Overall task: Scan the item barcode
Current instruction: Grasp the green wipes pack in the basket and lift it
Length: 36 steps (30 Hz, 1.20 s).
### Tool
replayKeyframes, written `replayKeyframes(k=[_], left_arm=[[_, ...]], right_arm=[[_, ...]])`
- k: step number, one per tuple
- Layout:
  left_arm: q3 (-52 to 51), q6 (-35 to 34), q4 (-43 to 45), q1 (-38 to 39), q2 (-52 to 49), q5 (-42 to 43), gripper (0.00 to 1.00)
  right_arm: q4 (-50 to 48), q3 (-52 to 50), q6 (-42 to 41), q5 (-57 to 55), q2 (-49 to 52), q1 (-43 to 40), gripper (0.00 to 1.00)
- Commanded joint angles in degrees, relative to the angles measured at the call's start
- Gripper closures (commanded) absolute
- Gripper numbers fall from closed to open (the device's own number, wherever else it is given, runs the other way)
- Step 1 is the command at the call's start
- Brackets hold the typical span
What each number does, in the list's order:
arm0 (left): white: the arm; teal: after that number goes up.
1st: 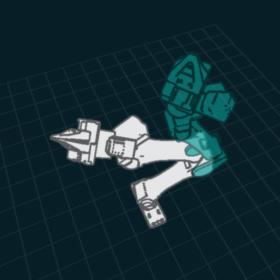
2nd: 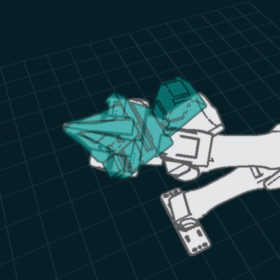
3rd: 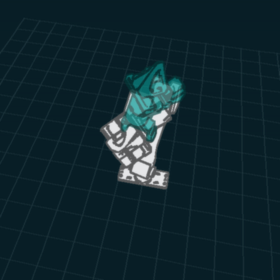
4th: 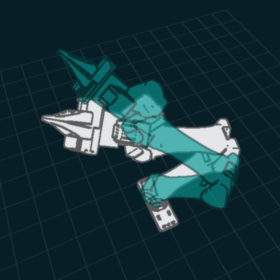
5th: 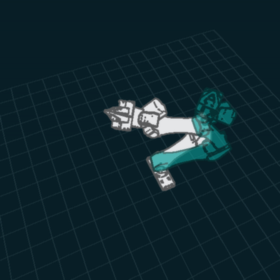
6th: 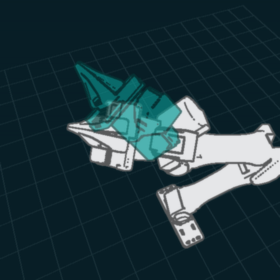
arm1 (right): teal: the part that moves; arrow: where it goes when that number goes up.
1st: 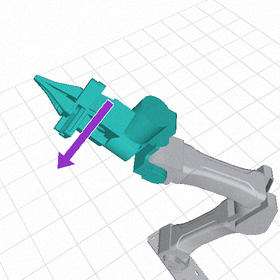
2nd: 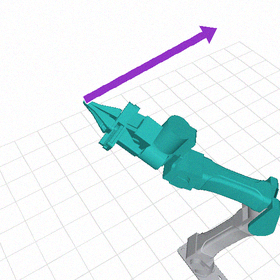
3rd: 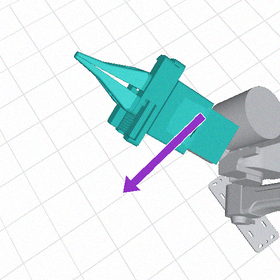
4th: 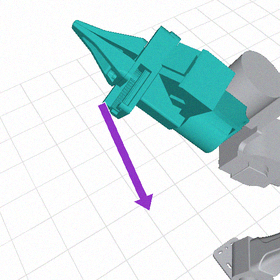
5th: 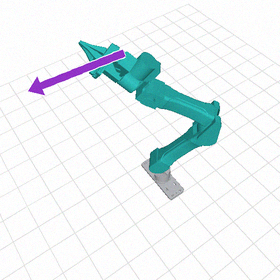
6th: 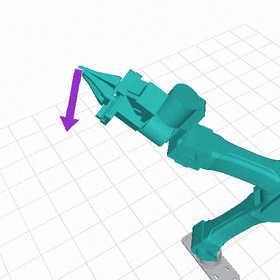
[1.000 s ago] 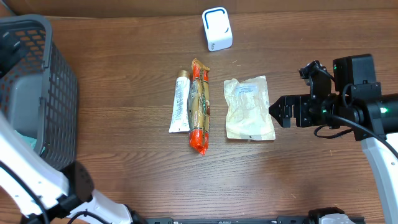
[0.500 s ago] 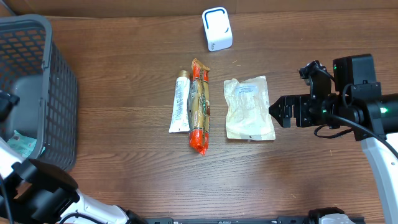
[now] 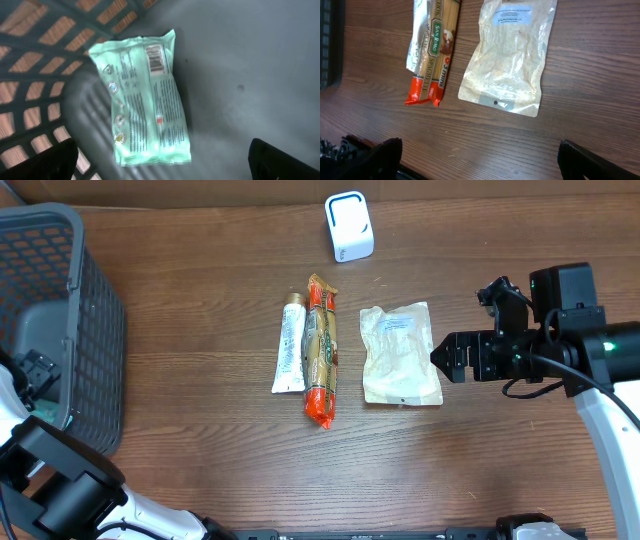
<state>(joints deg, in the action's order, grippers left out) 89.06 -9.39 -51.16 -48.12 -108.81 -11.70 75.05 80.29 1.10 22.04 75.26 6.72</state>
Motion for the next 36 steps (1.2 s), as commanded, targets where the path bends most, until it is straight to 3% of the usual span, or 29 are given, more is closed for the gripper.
replayKeyframes(k=[1, 11, 18, 25, 27, 30, 35, 36], left_arm=[[-4.00, 2.14, 3.37, -0.52, 0.42, -1.79, 0.00], [-11.32, 2.10, 12.46, -1.16, 0.31, -1.75, 0.00], [-11.91, 2.14, 12.74, -3.48, -2.91, 4.15, 0.00], [-11.93, 2.12, 12.55, -3.65, -4.92, 4.07, 0.01], [-11.93, 2.10, 12.66, -3.65, -4.92, 4.09, 0.11], [-11.91, 1.81, 12.26, -3.61, -4.92, 4.63, 0.51], [-7.41, 1.66, 8.66, -3.61, -4.70, 13.35, 0.84], [-5.53, 1.66, 6.75, -3.61, -4.66, 14.95, 0.85]], right_arm=[[-0.11, 0.66, 0.87, -0.15, 0.79, -0.37, 0.00], [0.26, 0.66, 0.87, -0.15, 1.38, -0.37, 0.00], [0.35, 0.66, 0.87, -0.15, 1.38, -0.37, 0.00], [0.33, 0.66, 0.85, -0.13, 1.38, -0.37, 0.00], [0.33, 0.66, 0.83, -0.13, 1.38, -0.37, 0.00], [0.33, 0.66, 0.83, -0.13, 1.38, -0.37, 0.00], [0.31, 0.66, 0.85, -0.13, 1.38, -0.37, 0.00], [0.31, 0.66, 0.85, -0.13, 1.38, -0.37, 0.00]])
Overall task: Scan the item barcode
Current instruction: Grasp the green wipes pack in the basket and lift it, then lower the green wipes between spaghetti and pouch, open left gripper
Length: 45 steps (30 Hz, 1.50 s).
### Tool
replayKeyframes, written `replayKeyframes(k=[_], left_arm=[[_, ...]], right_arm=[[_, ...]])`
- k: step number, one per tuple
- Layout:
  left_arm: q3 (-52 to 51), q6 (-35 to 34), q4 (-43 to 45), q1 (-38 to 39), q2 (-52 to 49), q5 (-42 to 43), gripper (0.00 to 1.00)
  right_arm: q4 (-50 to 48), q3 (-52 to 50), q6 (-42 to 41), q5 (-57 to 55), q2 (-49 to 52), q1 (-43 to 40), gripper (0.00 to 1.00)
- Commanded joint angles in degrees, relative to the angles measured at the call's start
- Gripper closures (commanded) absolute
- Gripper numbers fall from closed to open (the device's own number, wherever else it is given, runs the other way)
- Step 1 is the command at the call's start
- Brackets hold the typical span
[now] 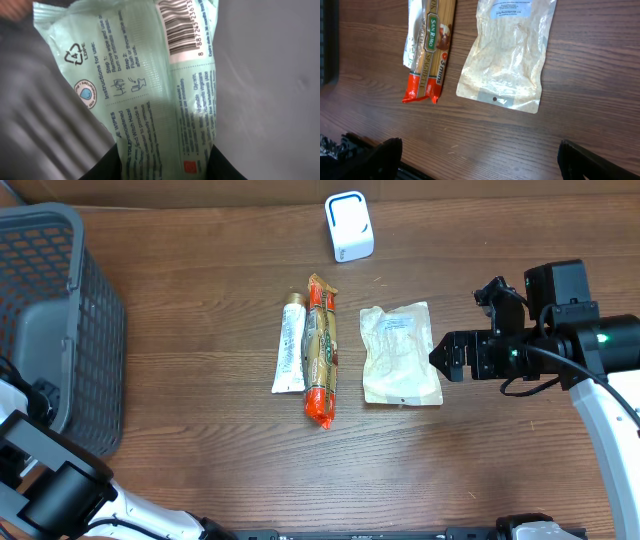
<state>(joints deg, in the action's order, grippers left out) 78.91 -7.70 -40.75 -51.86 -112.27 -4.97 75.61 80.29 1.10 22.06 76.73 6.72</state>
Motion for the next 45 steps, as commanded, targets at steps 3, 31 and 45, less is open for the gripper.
replayKeyframes(k=[3, 31, 45], left_arm=[[13.27, -0.02, -10.49, 0.13, -1.18, 12.87, 0.92], [56.33, 4.17, -52.85, 44.39, 8.13, 23.10, 0.95], [17.07, -13.07, -20.55, 76.35, 8.11, 22.27, 0.96]], right_arm=[[-0.31, 0.66, 0.85, -0.15, -0.09, -0.37, 0.00], [-1.36, 0.66, 0.85, -0.15, -0.09, -0.37, 0.00], [-1.57, 0.66, 0.87, -0.17, -0.09, -0.37, 0.00]])
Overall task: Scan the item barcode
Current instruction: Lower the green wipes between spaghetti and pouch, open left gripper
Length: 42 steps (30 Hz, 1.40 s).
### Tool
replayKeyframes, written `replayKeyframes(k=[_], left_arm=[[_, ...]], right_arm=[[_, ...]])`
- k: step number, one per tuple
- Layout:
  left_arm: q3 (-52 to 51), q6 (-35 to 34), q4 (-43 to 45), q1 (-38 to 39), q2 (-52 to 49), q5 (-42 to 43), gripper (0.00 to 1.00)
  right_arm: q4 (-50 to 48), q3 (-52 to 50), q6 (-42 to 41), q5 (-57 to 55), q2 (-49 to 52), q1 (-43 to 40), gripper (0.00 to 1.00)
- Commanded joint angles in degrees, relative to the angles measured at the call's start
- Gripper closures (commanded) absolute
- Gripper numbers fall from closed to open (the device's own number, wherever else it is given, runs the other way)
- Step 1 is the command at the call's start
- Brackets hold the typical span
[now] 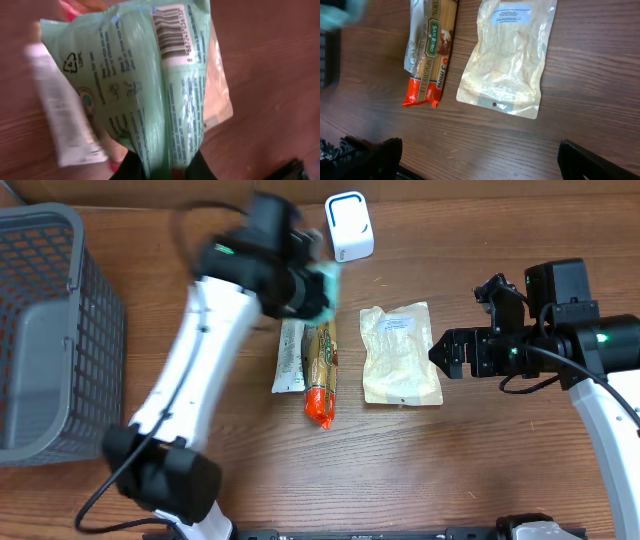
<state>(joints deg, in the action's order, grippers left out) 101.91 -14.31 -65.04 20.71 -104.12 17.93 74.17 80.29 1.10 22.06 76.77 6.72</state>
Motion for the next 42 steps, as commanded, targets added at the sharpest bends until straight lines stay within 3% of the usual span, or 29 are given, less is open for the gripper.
replayKeyframes(k=[1, 5, 10, 13, 18, 20, 23, 30, 38, 42], left_arm=[[-8.57, -7.65, 6.56, 5.38, -0.04, -1.20, 0.96], [-17.86, -15.26, 15.61, 10.99, -0.04, -10.29, 0.96], [-25.22, -17.90, 23.23, 14.56, -0.04, -18.16, 0.95], [-27.69, -17.90, 26.45, 14.73, -0.04, -18.05, 0.78], [-28.28, -17.86, 27.45, 14.73, -0.04, -17.90, 0.31], [-28.26, -17.64, 27.69, 14.73, -0.04, -17.90, 0.23], [-27.43, -13.09, 28.22, 14.49, 0.00, -17.90, 0.21], [-12.94, -7.91, 15.65, 11.87, 0.02, -17.90, 0.14], [7.93, -2.16, -3.45, 9.70, 0.04, -17.88, 0.05], [12.76, -1.92, -8.22, 7.85, 0.04, -15.72, 0.00]], right_arm=[[-0.15, 0.66, 0.90, -0.17, -0.13, -0.37, 0.00], [-0.15, 0.66, 0.87, -0.17, -0.13, -0.37, 0.00], [-0.15, 0.66, 0.87, -0.17, -0.13, -0.37, 0.00], [-0.15, 0.66, 0.87, -0.17, -0.13, -0.37, 0.00], [-0.15, 0.66, 0.87, -0.17, -0.13, -0.37, 0.00], [-0.17, 0.66, 0.81, -0.72, -0.13, -0.37, 0.00], [-0.13, 0.66, 0.63, -1.27, -0.13, -0.37, 0.00], [-1.25, 0.66, 1.38, -1.44, 1.40, -0.37, 0.00], [-6.05, 0.66, 3.98, -1.16, 12.13, -3.98, 0.00], [-7.50, 0.66, 10.12, 7.37, 18.08, -8.35, 0.01]])
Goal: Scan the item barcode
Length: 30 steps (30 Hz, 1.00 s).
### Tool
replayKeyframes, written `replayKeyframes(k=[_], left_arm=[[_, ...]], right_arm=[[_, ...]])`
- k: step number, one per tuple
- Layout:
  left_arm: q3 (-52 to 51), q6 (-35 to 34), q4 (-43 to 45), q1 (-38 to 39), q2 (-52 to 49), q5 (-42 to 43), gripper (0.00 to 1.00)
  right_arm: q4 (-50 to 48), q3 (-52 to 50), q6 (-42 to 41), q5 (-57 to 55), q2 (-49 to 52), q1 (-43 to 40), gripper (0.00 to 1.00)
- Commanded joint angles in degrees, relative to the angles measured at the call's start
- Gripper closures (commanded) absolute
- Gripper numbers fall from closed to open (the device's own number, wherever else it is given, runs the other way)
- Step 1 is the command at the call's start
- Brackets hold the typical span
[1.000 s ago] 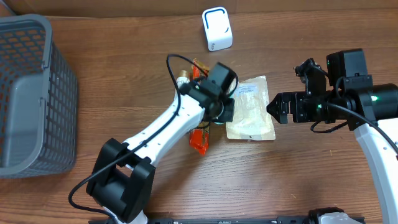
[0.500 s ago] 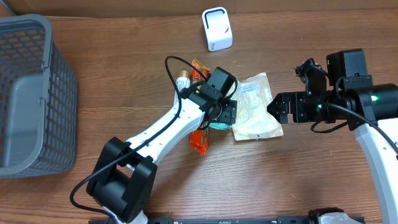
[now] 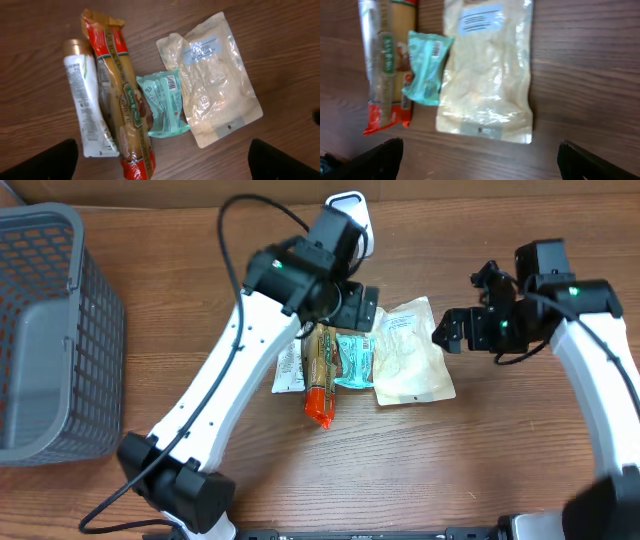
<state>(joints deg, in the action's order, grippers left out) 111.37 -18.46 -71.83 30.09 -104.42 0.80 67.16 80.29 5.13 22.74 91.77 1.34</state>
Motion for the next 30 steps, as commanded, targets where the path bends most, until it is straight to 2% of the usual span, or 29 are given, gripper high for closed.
replayKeyframes(k=[1, 5, 14, 19, 20, 25, 30], left_arm=[[3.52, 2.21, -1.68, -2.01, 0.35, 2.10, 0.00], [3.37, 2.12, -1.57, -3.93, 0.24, 5.33, 0.00], [3.34, 1.53, -1.66, -6.80, 0.24, 3.06, 0.00], [3.34, 3.98, -2.93, -16.37, 0.24, 3.04, 0.01], [3.34, 6.93, -3.28, -19.93, 0.24, 3.06, 0.00], [3.32, 13.44, -4.28, -26.69, 0.24, 3.04, 0.00], [3.30, 13.77, -4.63, -32.98, 0.24, 3.08, 0.00]], right_arm=[[-0.68, 0.66, 8.11, 9.33, 4.76, -4.00, 0.02], [-2.25, 0.66, 13.14, 15.08, 11.54, -6.25, 0.02], [-8.37, 0.66, 13.16, 15.87, 21.05, -6.23, 0.03], [-10.99, 0.66, 13.14, 16.39, 23.47, -6.19, 0.03], [-11.76, 0.66, 13.14, 16.41, 24.39, -6.19, 0.03], [-13.55, 0.66, 13.09, 16.72, 26.91, -6.19, 0.03], [-14.75, 0.15, 13.14, 18.93, 28.68, -6.19, 0.03]])
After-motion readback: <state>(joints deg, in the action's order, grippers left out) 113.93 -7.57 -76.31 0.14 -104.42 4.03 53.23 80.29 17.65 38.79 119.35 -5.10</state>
